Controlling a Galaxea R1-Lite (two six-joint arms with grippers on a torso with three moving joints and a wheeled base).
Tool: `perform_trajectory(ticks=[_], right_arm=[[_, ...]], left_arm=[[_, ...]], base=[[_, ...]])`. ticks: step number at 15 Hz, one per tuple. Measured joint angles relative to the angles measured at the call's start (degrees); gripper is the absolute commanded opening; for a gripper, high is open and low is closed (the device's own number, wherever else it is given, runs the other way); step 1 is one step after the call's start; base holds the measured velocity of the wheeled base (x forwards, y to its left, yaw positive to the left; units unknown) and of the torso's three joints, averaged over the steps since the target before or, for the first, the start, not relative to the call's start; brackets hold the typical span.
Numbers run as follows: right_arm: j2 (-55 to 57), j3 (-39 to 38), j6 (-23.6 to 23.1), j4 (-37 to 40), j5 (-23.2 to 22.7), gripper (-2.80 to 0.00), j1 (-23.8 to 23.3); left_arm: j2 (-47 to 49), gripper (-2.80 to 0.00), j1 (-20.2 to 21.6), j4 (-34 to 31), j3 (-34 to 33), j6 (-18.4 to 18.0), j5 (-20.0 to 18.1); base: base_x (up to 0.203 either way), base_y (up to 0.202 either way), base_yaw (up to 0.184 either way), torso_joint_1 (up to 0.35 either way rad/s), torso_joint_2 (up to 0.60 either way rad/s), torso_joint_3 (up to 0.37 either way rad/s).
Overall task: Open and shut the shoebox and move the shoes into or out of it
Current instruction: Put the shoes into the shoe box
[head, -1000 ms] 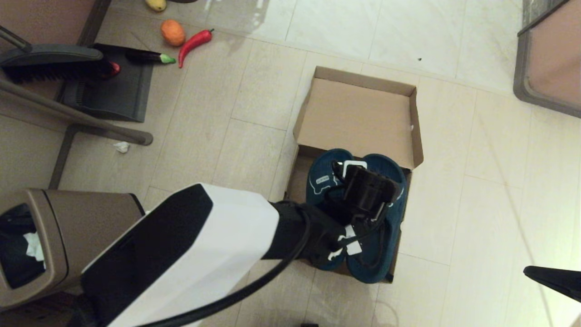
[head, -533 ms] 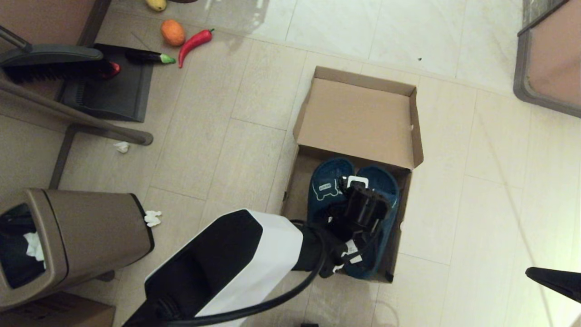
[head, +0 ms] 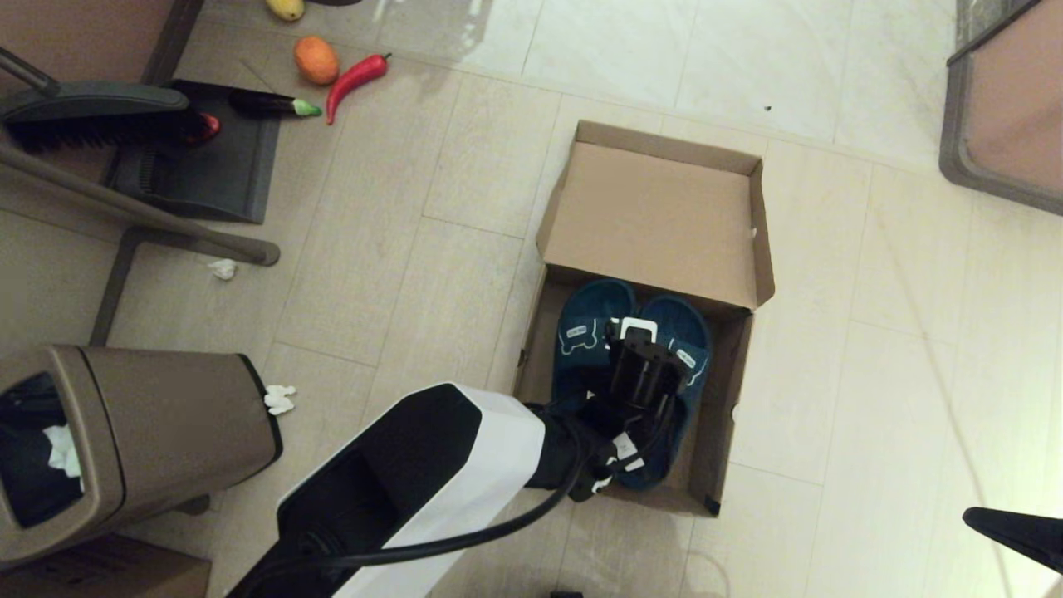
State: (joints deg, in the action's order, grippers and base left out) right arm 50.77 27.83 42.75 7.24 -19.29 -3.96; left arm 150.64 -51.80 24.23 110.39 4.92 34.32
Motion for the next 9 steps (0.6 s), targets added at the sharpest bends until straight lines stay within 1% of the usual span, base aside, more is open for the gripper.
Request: perform_trajectory(ticks=[5, 9], right_arm=[[-0.4, -0.2, 0.1, 0.1, 0.0, -2.8, -0.1], [-0.7, -0.2, 0.1, 0.9, 0.0, -2.8, -0.3]], left_arm=[[0.3, 0.0, 0.3, 0.6, 0.0, 0.0, 0.0], [1.4, 0.0, 0.4, 0.7, 0.1, 0.3, -1.5]], base=[[0.0, 0.0, 0.0, 0.0, 0.0, 0.0], [0.0, 0.0, 0.0, 0.0, 0.0, 0.0]])
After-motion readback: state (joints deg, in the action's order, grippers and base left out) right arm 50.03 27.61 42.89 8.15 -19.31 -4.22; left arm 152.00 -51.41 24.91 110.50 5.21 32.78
